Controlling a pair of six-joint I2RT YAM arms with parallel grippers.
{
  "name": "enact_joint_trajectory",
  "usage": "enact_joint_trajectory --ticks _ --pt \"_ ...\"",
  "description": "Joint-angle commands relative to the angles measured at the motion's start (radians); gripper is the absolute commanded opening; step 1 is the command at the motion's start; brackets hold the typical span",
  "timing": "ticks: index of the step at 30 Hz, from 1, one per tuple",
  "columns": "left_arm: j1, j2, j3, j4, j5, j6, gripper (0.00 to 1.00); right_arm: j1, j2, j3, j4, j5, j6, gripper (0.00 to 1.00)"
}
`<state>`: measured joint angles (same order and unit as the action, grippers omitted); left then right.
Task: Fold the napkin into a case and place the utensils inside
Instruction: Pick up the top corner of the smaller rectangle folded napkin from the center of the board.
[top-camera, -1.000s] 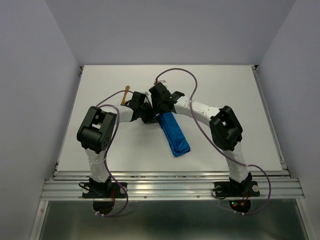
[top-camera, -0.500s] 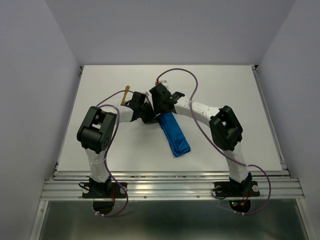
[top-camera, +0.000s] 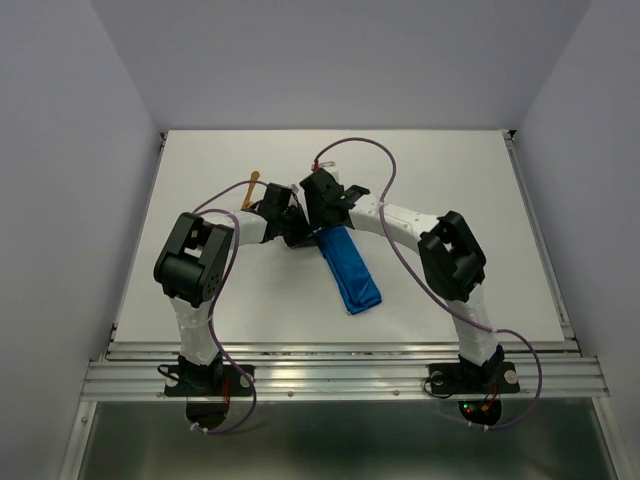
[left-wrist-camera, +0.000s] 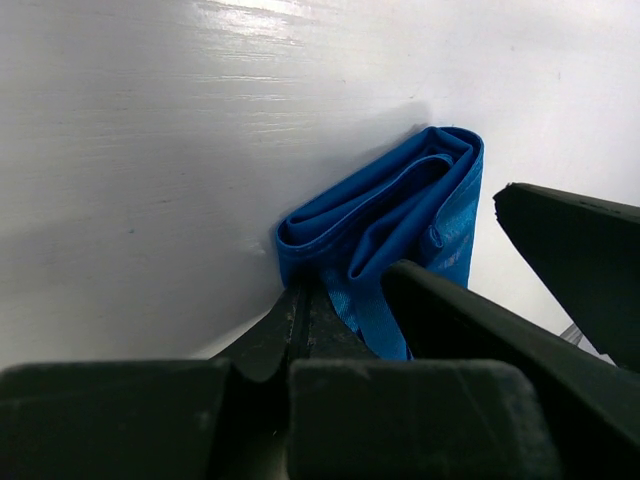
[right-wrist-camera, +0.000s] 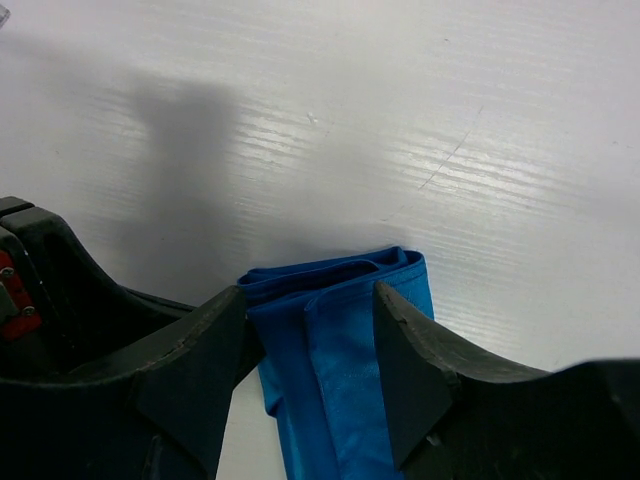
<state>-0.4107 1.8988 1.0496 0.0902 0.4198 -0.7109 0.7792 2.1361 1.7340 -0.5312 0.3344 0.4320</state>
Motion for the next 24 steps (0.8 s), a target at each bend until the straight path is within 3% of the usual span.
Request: enact_joint_trajectory --ticks 1,16,24 --pt "0.003 0.006 0.036 0.022 0.004 -0.001 0.0 0.017 -0.025 -0.039 -0.018 -0.035 -0.022 0.58" --pt "0.009 -0.015 -0.02 0.12 0.01 0.008 0.0 0.017 -0.062 -0.097 0.036 -0.09 -0.033 0.56" --pt "0.015 -0.018 -0.092 0.273 0.094 -0.012 0.0 0.017 -0.097 -0.143 0.04 -0.081 -0.032 0.56"
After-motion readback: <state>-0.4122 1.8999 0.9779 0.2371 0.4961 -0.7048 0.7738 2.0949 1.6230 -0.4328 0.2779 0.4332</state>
